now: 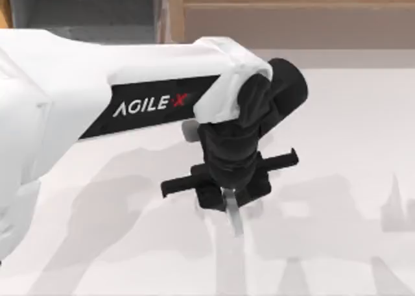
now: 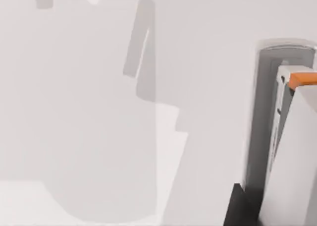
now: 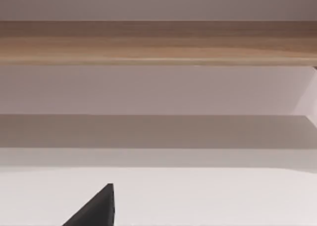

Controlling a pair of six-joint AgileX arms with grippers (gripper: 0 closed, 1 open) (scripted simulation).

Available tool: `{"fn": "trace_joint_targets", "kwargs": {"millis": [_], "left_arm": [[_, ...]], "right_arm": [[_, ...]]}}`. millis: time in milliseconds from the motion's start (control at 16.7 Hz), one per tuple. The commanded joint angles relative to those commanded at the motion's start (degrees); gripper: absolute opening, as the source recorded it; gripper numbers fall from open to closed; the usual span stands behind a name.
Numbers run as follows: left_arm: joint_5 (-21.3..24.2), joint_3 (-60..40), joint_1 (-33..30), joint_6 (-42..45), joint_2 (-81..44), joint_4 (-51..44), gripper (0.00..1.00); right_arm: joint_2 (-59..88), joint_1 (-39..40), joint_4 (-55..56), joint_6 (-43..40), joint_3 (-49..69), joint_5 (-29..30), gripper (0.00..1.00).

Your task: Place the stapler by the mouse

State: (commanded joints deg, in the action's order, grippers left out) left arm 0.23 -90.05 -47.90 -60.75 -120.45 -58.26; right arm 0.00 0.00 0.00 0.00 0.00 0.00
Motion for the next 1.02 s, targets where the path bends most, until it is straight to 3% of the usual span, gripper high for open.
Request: {"fn": "trace_joint_targets", "kwargs": {"millis": [300,720,1020], "left_arm": [[0.27,-6.29,17.06,19.94,-4.21,-3.57,0.0],[-0.07,-14.45,44.96,57.9,-9.79,-8.86,0.0],[0.71,-18.9,58.56,73.3,-10.6,-10.23,0.0]], "right_arm": [[0.0,0.0,0.0,0.0,0.0,0.0,1.0],[0.0,0.0,0.0,0.0,0.0,0.0,1.0],[0.0,0.0,0.0,0.0,0.0,0.0,1.0]]}}
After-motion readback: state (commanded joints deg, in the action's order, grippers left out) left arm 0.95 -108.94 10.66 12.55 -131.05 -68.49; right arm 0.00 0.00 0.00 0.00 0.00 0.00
